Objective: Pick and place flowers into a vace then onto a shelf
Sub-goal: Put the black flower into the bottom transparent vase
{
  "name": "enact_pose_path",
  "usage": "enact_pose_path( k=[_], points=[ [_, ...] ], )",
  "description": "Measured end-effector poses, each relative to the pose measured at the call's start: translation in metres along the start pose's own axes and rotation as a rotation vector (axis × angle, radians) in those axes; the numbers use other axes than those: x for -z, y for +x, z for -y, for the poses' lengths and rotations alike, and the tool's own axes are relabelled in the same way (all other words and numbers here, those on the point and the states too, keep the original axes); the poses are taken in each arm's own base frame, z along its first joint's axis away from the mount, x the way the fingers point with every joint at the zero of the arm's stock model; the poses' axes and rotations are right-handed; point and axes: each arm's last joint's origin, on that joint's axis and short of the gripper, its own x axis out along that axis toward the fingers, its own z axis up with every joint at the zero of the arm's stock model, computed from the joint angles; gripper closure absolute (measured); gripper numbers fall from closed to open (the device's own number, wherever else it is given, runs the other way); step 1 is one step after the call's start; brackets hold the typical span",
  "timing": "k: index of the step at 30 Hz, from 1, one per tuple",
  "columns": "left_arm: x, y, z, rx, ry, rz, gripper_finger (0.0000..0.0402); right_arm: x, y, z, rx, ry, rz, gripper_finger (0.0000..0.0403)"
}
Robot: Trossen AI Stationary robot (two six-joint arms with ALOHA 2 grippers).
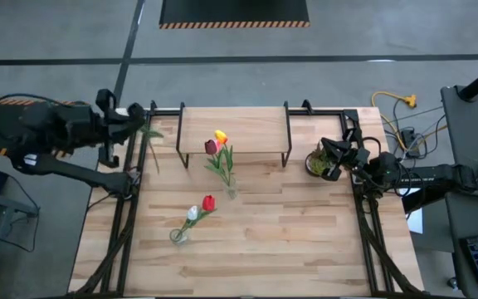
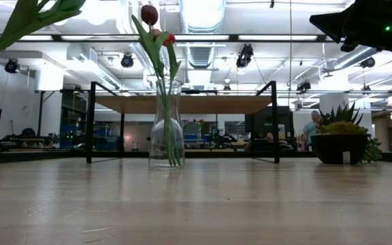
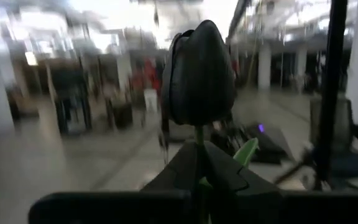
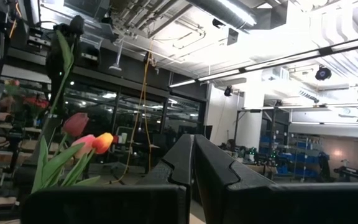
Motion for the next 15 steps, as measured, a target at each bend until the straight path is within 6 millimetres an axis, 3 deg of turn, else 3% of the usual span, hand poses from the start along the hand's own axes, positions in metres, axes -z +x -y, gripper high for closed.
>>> enact_pose_path(
  k=[9, 15],
  points=[
    [0.016, 0.016, 0.012, 0.055, -0.157, -0.204, 0.0401, 0.001, 0.000, 0.000, -0.002, 0.000, -0.006, 0.0394],
    [0.036, 0.027, 0.036, 0.152, -0.215, -0.287, 0.0401, 0.001, 0.000, 0.000, -0.004, -0.002, -0.013, 0.0394]
  ],
)
